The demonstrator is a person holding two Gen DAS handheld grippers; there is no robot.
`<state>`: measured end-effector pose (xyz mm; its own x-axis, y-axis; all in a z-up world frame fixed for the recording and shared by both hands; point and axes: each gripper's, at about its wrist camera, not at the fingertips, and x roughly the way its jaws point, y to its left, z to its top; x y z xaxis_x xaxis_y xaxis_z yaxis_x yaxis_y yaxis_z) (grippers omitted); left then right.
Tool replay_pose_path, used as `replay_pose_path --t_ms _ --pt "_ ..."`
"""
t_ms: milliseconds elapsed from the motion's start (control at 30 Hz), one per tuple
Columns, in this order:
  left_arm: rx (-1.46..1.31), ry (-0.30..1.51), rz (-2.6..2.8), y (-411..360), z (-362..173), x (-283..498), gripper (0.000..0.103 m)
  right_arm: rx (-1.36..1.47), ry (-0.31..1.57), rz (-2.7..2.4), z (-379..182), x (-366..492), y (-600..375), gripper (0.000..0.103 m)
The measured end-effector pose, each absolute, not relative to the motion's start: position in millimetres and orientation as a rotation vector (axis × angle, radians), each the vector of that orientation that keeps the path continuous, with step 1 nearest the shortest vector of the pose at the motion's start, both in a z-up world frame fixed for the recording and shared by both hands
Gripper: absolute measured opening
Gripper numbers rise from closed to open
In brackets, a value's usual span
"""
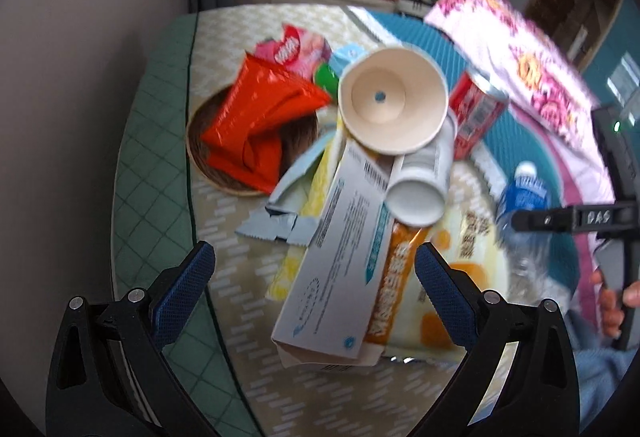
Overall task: Collect trash
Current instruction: 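Grasp the white medicine box with the left tool while the right tool grasps the water bottle, then lift the white medicine box out of the pile with the left tool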
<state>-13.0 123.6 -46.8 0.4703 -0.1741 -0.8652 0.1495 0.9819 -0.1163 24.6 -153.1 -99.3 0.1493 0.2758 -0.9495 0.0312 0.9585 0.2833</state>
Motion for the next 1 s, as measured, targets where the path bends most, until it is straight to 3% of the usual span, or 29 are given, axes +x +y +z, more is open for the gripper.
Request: replay_pose_path --t_ms 200,300,333,367,467,700,867,1000 --pt "0.097 1.065 -0.187 109 -52 -20 0.099 0.233 1.356 0.232 -96 26 -151 0.081" --pt "0.071 1.104 -0.22 101 -57 -20 0.068 0.225 1.342 0.223 -88 24 -163 0.081" --pt "0.044 1.125 -0.239 101 -60 -20 0.053 0.22 1.339 0.217 -83 28 -165 0.081" --pt "0.032 1.136 -0.245 102 -61 -20 0.047 0.216 1.335 0.214 -81 27 -168 0.081" --pt "-0.01 1.159 -0.29 102 -61 -23 0.04 0.191 1.31 0.209 -72 24 -180 0.081" --pt "0.009 1.194 -0.401 80 -62 -33 0.038 0.138 1.258 0.219 -63 8 -197 0.081" --pt "0.056 1.238 -0.294 67 -73 -16 0.058 0.17 1.302 0.231 -78 7 -192 0.081" --pt "0.119 1.233 -0.257 49 -73 -15 0.059 0.17 1.283 0.233 -75 5 -197 0.08"
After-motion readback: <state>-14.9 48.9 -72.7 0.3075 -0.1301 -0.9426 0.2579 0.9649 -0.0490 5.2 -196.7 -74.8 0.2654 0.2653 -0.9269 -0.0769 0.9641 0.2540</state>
